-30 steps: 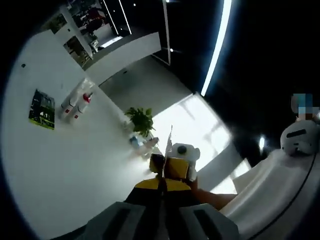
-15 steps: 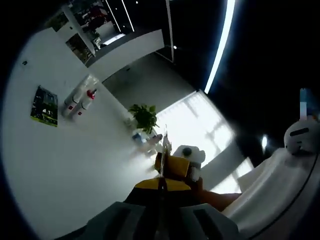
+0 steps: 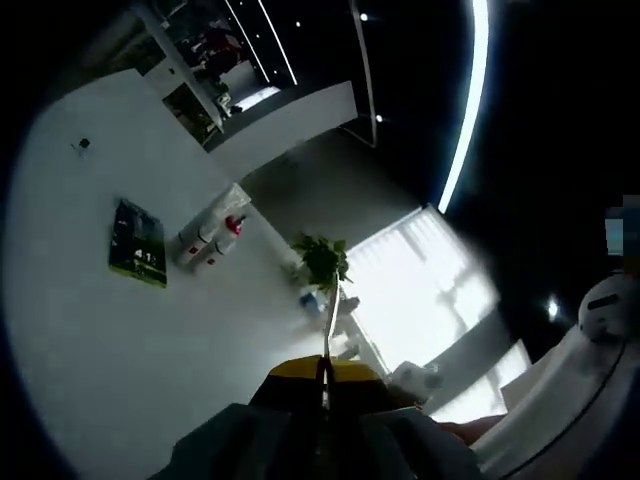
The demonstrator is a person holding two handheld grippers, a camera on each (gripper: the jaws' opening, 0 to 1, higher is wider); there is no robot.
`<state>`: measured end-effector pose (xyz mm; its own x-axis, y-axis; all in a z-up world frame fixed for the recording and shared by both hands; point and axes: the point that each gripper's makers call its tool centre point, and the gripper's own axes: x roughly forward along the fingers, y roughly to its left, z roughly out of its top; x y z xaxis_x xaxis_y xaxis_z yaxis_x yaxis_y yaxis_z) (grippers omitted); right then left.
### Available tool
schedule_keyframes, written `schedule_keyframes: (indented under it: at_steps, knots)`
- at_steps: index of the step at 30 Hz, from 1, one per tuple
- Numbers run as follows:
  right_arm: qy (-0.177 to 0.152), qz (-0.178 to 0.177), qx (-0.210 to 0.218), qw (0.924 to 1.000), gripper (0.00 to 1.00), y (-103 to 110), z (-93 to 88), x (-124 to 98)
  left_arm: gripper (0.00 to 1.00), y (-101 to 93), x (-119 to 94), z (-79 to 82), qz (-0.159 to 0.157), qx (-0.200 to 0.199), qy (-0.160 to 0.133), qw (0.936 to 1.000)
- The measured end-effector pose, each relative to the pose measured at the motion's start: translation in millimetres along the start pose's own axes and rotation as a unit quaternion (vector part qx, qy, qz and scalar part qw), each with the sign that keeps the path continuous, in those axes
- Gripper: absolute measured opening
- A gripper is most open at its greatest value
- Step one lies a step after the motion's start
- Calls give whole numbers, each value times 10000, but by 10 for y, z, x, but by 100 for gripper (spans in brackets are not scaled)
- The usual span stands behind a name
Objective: Arrange the skincare products in the storage area until every visible bottle or jar stands upright without overlapping.
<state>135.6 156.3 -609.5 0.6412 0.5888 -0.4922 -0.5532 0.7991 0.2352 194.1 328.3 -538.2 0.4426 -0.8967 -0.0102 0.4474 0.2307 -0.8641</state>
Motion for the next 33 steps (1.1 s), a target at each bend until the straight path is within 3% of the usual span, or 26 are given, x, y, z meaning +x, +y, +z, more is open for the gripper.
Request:
schedule_keyframes:
  at_steps: [4, 9, 13, 19, 27, 33]
  knots:
    - [264, -455, -376, 9979, 34, -239, -192, -29, 1, 177, 38, 379, 134, -104, -261, 9995]
    - [231, -676, -375, 9967, 35, -353, -230, -17, 1, 352, 94, 710, 222, -243, -501, 9982]
    - [162, -997, -765, 9919, 35, -437, -218, -18, 1, 557, 161, 865, 419, -308, -476, 9975]
    - [265, -1137, -872, 9893, 40, -465, -295, 70, 1, 888, 306, 1174, 637, -457, -493, 9957]
    - [327, -1336, -526, 9891, 42, -603, -347, 87, 1, 1190, 535, 1577, 917, -294, -346, 9948]
    - [279, -1566, -433, 9863, 50, -724, -359, 63, 1, 1464, 690, 1732, 1058, -307, -186, 9937]
